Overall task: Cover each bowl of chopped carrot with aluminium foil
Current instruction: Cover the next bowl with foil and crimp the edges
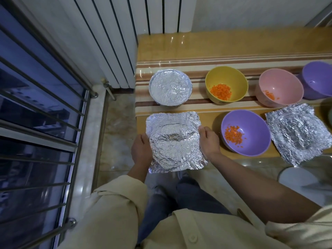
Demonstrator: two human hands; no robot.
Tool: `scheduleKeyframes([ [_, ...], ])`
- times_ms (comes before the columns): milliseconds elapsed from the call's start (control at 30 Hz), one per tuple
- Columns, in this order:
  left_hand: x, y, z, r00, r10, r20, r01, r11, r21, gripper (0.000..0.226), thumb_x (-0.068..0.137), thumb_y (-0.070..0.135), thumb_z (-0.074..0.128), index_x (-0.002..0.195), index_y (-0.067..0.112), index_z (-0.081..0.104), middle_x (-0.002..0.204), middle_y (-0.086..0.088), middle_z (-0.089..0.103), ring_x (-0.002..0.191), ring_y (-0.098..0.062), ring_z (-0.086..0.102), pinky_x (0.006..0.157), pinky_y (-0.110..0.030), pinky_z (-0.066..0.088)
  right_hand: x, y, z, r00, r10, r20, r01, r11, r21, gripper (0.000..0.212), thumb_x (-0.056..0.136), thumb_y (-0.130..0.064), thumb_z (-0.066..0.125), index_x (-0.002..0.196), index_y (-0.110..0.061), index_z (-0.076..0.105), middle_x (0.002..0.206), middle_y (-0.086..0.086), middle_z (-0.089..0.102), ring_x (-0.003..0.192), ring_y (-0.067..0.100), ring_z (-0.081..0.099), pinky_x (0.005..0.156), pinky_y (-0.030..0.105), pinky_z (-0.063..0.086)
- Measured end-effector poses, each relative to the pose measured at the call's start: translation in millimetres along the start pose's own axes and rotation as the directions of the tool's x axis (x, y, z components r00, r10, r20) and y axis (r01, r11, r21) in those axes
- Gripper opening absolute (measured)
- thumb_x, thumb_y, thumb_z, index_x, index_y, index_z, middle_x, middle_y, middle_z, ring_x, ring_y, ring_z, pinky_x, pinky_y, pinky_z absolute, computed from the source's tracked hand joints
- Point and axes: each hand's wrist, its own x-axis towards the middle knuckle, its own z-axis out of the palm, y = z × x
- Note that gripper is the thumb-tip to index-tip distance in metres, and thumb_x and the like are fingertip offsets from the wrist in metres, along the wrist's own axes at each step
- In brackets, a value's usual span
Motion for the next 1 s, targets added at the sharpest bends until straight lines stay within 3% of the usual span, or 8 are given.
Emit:
scheduleKeyframes([
  [100, -4.7, 6.2, -6.5, 0.995, -0.01, -0.104, 0.018, 0.997, 0.075, 0.03, 0.105, 0.025, 0.037, 0.114, 0.002, 0.055, 0.111, -0.019, 0.059, 0.102, -0.038, 0.056, 0.078, -0.04, 0.041, 1.6, 2.2, -1.8, 1.0, -0.012, 0.012, 0.012, 1.0, -0.027, 0.04, 0.103, -0.031, 0.036, 0.069, -0.012, 0.039, 0.056, 0.002, 0.042, 0.058, 0.024, 0.042, 0.055, 0.036, 0.014],
  [200, -17.4, 13.9, -5.4, 0.931, 0.309, -0.192, -0.274, 0.943, 0.192, 0.039, 0.099, 0.023, 0.041, 0.128, 0.001, 0.055, 0.131, -0.023, 0.054, 0.121, -0.039, 0.049, 0.098, -0.048, 0.041, 2.6, 2.6, -1.4, 1.0, 0.016, 0.007, -0.015, 0.999, -0.03, 0.038, 0.103, -0.032, 0.036, 0.073, -0.01, 0.042, 0.057, 0.003, 0.045, 0.061, 0.029, 0.046, 0.054, 0.035, 0.018],
  [333, -25.1, 12.6, 9.4, 0.843, 0.537, -0.031, -0.509, 0.815, 0.275, 0.056, 0.1, 0.035, 0.029, 0.142, 0.005, 0.049, 0.154, -0.018, 0.041, 0.145, -0.036, 0.034, 0.115, -0.052, 0.032, -1.6, -5.6, -4.4, 0.996, 0.059, -0.069, -0.057, 0.998, 0.02, 0.023, 0.101, -0.031, 0.04, 0.095, -0.01, 0.046, 0.078, 0.008, 0.056, 0.076, 0.031, 0.054, 0.062, 0.033, 0.032],
  [400, -25.3, 11.0, 12.9, 0.822, 0.569, -0.002, -0.54, 0.78, 0.317, 0.056, 0.1, 0.034, 0.029, 0.143, 0.004, 0.048, 0.156, -0.017, 0.039, 0.146, -0.036, 0.032, 0.116, -0.052, 0.031, -8.2, -11.9, -10.3, 0.981, -0.093, -0.168, 0.088, 0.995, -0.037, 0.024, 0.099, -0.029, 0.041, 0.107, -0.008, 0.05, 0.101, 0.011, 0.057, 0.098, 0.03, 0.053, 0.08, 0.034, 0.038],
  [467, -24.4, 10.2, 14.1, 0.779, 0.627, 0.021, -0.589, 0.72, 0.367, 0.055, 0.102, 0.034, 0.03, 0.144, 0.004, 0.047, 0.157, -0.017, 0.037, 0.147, -0.035, 0.031, 0.117, -0.052, 0.029, -16.0, -20.2, -13.5, 0.926, -0.337, -0.168, 0.305, 0.933, -0.19, 0.036, 0.099, -0.027, 0.039, 0.125, -0.004, 0.049, 0.132, 0.015, 0.047, 0.125, 0.029, 0.04, 0.103, 0.036, 0.029],
  [600, -21.6, 14.9, 19.0, 0.721, 0.685, 0.103, -0.651, 0.619, 0.44, 0.057, 0.104, 0.036, 0.027, 0.15, 0.005, 0.039, 0.161, -0.015, 0.029, 0.151, -0.032, 0.022, 0.122, -0.05, 0.017, -22.4, -33.7, 0.2, 0.801, -0.586, 0.125, 0.582, 0.712, -0.393, 0.053, 0.1, -0.033, 0.033, 0.147, -0.007, 0.031, 0.158, 0.009, 0.018, 0.147, 0.022, 0.007, 0.118, 0.037, 0.007],
  [767, -15.8, 6.0, 25.5, 0.776, 0.613, 0.148, -0.621, 0.703, 0.348, 0.07, 0.105, 0.048, 0.017, 0.151, -0.002, 0.035, 0.157, -0.019, 0.035, 0.144, -0.037, 0.037, 0.112, -0.052, 0.037, -18.7, -19.0, 22.3, 0.861, -0.44, 0.256, 0.509, 0.728, -0.459, 0.076, 0.096, -0.057, 0.01, 0.151, -0.004, 0.015, 0.159, 0.011, 0.006, 0.147, 0.021, -0.002, 0.119, 0.036, 0.002],
  [1000, -17.1, 6.6, 20.3, 0.86, 0.504, 0.079, -0.505, 0.863, -0.011, 0.06, 0.101, 0.038, 0.027, 0.148, 0.003, 0.039, 0.148, -0.015, 0.047, 0.134, -0.029, 0.043, 0.111, -0.034, 0.032, -12.4, -12.4, 20.9, 0.916, -0.377, 0.134, 0.391, 0.915, -0.101, 0.053, 0.101, -0.037, 0.03, 0.147, -0.009, 0.03, 0.141, 0.011, 0.044, 0.127, 0.023, 0.042, 0.102, 0.025, 0.032],
])
